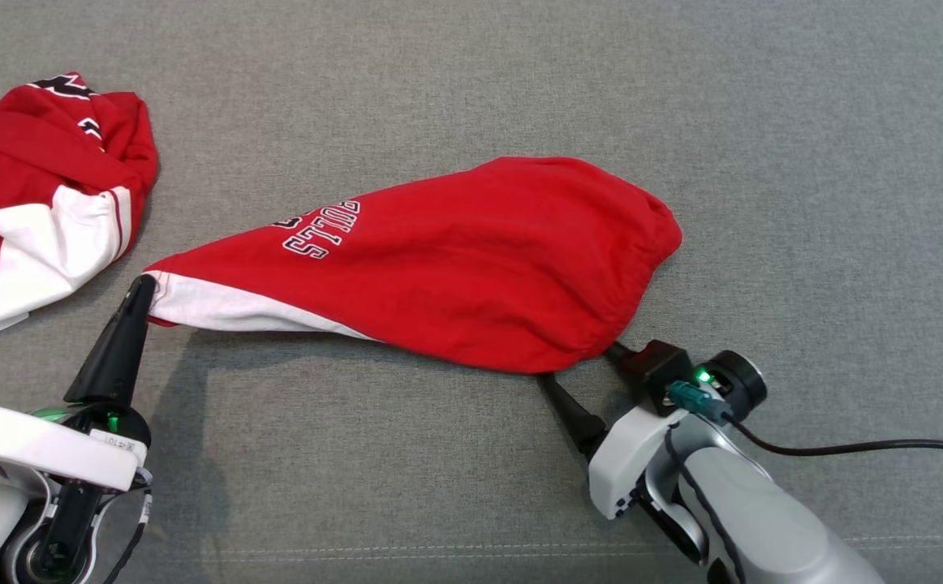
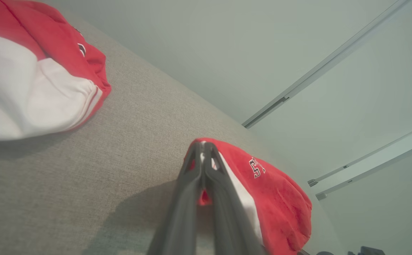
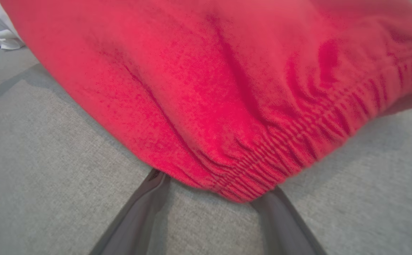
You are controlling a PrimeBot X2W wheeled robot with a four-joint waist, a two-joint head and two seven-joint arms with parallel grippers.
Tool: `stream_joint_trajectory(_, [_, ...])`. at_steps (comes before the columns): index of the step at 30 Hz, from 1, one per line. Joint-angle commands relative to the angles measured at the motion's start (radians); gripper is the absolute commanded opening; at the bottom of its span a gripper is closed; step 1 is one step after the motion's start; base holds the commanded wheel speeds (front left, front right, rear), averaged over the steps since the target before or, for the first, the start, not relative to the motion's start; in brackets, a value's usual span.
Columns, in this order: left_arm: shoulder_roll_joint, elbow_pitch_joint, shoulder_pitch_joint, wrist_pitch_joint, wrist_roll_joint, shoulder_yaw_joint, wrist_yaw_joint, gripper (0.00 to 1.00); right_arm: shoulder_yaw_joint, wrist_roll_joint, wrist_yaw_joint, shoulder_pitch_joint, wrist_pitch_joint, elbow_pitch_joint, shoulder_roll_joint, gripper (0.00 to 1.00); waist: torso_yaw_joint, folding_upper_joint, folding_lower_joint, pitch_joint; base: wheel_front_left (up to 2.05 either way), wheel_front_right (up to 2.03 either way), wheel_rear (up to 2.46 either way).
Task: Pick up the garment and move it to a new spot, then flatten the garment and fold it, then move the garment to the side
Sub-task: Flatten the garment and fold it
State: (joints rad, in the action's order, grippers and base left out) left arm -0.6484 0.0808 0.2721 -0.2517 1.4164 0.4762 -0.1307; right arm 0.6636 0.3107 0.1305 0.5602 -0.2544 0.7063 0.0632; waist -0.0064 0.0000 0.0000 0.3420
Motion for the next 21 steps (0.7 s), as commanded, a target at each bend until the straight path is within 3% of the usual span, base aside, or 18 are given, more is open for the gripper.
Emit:
stream_joint_trajectory(1, [-0.037,-0.018,0.046,-0.010,-0.007,-0.032,0.000,0.00,0.068,0.014,0.000,0.005,0.009,-0.006,-0.013,0.21,0.009,0.0000,0.0000,-0.005,0.00,0.00,0.00])
stream_joint_trajectory(2, [-0.037,-0.018,0.046,-0.010,-0.007,-0.032,0.000,0.00,0.068,0.014,0.000,0.005,0.009,-0.006,-0.013,0.21,0.009,0.0000,0.0000,-0.005,0.00,0.00,0.00])
stream_joint_trajectory(3, [-0.035,-0.018,0.047,-0.010,-0.008,-0.028,0.000,0.00,0.085,0.025,0.000,0.011,0.008,-0.013,-0.013,0.00,0.010,0.0000,0.0000,-0.011,0.00,0.00,0.00])
stream_joint_trajectory(7, [-0.026,-0.014,0.041,-0.010,-0.013,-0.041,0.000,0.00,0.112,0.104,0.000,0.030,0.000,-0.065,-0.013,0.00,0.002,0.0000,0.0000,-0.042,0.00,0.00,0.00])
stream_joint_trajectory(10, [-0.022,-0.008,0.035,-0.010,-0.018,-0.065,0.000,0.00,0.143,0.238,0.000,0.027,0.033,-0.127,-0.009,0.00,-0.010,0.0000,0.0000,-0.076,0.00,0.00,0.00])
stream_joint_trajectory(17, [-0.036,0.006,0.022,-0.010,-0.018,-0.148,0.000,0.00,0.110,0.645,0.000,0.008,0.215,-0.453,0.139,0.00,-0.047,0.0000,0.0000,-0.150,0.00,0.00,0.00])
stream_joint_trajectory(21, [-0.066,0.003,0.021,-0.010,-0.005,-0.154,0.000,0.00,0.036,0.761,0.000,-0.033,0.250,-0.605,0.208,0.00,-0.053,0.0000,0.0000,-0.166,0.00,0.00,0.00])
